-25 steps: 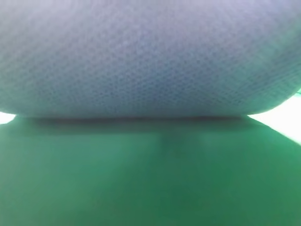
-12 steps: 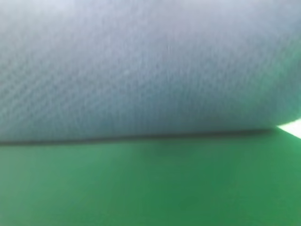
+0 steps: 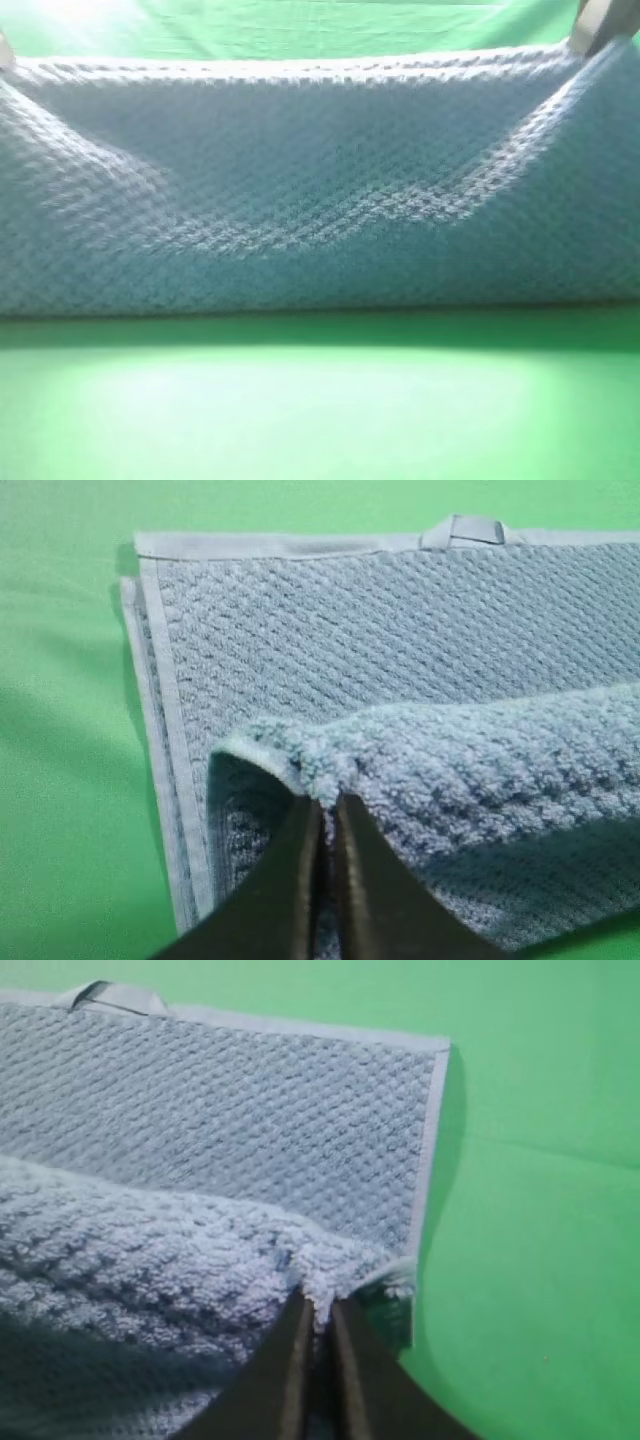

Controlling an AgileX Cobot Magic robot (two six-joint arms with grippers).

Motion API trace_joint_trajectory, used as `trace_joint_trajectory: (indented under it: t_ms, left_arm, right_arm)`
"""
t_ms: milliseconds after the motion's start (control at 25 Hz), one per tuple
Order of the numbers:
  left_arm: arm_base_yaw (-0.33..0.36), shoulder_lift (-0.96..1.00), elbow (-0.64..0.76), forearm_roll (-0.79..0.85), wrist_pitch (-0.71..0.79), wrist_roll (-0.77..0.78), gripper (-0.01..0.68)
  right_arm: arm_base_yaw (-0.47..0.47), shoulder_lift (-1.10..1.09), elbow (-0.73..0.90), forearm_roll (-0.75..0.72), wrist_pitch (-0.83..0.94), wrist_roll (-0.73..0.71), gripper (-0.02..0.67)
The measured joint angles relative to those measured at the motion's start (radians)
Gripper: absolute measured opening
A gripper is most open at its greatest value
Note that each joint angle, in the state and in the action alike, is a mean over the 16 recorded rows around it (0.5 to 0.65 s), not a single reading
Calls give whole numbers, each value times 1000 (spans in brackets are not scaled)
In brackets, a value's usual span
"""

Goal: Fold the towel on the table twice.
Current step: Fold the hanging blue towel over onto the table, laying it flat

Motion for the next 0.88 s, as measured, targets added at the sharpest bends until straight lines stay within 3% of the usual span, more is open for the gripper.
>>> trace_joint_trajectory:
  t_ms: [600, 720, 880]
  left_arm:
    - [0, 321, -183, 16, -129, 8, 7]
    - [0, 347, -191, 20, -146, 17, 50]
    - [0, 366, -195, 33, -158, 32, 182]
  right_arm:
    - [-32, 325, -185, -4, -178, -83, 13]
    - [-34, 357, -198, -5, -203, -89, 63]
    - [-41, 381, -205, -5, -222, -94, 201]
